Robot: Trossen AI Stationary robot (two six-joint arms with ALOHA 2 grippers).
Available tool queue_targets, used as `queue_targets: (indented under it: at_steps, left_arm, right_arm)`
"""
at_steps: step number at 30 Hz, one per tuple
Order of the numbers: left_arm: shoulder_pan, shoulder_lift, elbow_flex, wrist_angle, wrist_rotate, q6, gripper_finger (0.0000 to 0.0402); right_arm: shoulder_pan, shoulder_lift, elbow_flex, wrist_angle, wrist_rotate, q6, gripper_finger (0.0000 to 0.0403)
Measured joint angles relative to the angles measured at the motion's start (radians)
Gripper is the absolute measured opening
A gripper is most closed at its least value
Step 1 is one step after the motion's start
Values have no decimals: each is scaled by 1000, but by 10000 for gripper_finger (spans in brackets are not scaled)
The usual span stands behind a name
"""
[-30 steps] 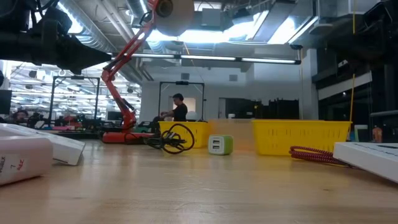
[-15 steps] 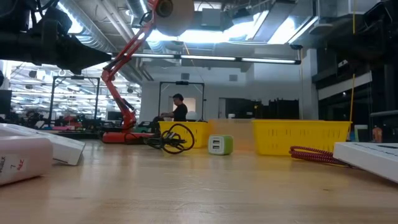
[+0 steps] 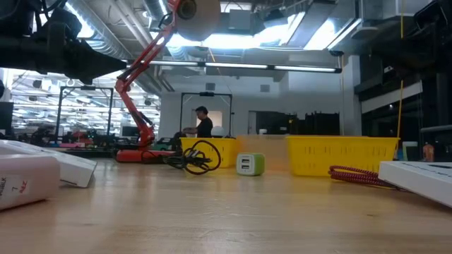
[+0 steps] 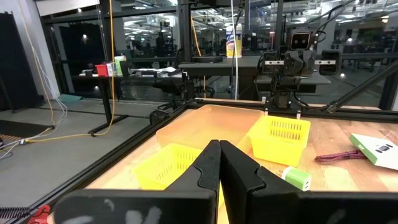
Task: Pick and place items into bin
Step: Put the left white box into the orange bin
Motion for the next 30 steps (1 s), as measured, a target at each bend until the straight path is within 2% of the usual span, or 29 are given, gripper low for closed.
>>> queue_targets:
  at_steps: [11,16,18,21,23,25,30]
  left_arm:
    - [0,0,0,0,0,-4,3]
    - [-2,0,0,0,9,-90,3]
    - [-2,0,0,-4,66,-61,3]
    - [-3,3,0,-10,248,-43,2]
    - [-3,3,0,-9,322,-70,2]
    - [-3,3,0,-9,330,-93,3]
    - [-3,3,1,2,258,-135,1]
  right_arm:
    - [0,0,0,45,9,1,5]
    - [0,0,0,43,9,4,5]
    - [0,1,0,37,9,8,5]
    - [0,15,0,16,1,32,4]
    - [0,30,0,2,0,33,2]
    - [0,49,0,3,0,32,1]
    - [0,82,0,52,3,34,0]
